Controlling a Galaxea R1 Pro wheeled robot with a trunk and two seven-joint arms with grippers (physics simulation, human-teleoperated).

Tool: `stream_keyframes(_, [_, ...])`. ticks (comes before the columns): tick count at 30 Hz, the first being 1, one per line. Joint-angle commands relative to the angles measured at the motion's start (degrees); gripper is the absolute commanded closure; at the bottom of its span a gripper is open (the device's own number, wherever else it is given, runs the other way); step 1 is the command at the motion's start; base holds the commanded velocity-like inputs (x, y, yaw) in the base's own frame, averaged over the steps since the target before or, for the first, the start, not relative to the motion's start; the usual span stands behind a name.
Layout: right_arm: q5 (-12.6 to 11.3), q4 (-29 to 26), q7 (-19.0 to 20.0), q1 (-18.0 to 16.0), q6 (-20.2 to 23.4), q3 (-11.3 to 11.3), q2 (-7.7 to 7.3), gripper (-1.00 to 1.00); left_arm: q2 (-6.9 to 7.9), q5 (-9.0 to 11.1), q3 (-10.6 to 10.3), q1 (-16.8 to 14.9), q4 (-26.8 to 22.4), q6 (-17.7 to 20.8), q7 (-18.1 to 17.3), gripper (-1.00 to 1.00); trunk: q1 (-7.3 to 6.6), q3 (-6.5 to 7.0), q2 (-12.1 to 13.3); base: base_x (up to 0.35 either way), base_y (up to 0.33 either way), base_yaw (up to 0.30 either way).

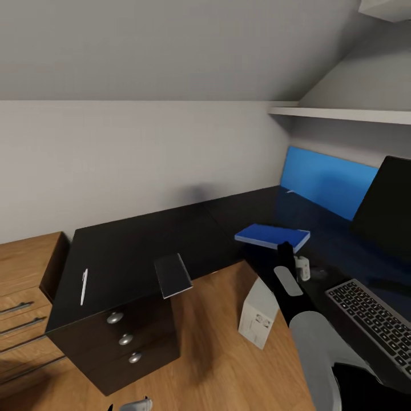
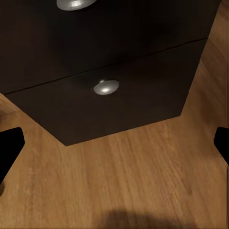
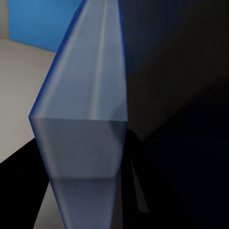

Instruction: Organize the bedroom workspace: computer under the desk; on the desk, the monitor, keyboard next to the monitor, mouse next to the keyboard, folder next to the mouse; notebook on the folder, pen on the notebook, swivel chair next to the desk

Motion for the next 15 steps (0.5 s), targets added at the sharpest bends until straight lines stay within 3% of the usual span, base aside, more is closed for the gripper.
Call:
stream_keyframes(1, [-0.4,0.1,0.0,0.0,-0.1,-0.1,0.04,1.0,-0.03,0.0,-0.5,0.0,0.0,0.0,0.6,-1.0,0.0,-0.05,0.0,0.08,-0.23,0.0])
stream_keyframes(6, [-1.1,1.3,0.0,0.0,-0.2,0.0,0.05,1.0,0.22,0.2,-0.4,0.1,0.2,-0.1,0.6,-1.0,0.0,-0.05,0.0,0.088,-0.182,0.0])
stream_keyframes(10, [-1.2,1.7,0.0,0.0,-0.2,0.0,0.05,1.0,1.34,0.3,-0.2,3.5,1.3,-0.8,0.8,-1.0,0.0,-0.05,0.0,0.01,-0.019,0.0])
stream_keyframes(13, [-1.2,1.8,0.0,0.0,-0.2,0.0,0.11,1.0,2.87,0.4,-0.2,6.7,1.5,-5.3,0.8,-1.0,0.0,-0.05,0.0,0.002,-0.003,0.0])
stream_keyframes(15, [-1.3,1.8,0.0,0.0,-0.2,0.0,0.13,1.0,3.28,0.4,-0.2,7.2,1.5,-6.4,0.8,-1.0,0.0,-0.05,0.0,0.0,0.0,0.0])
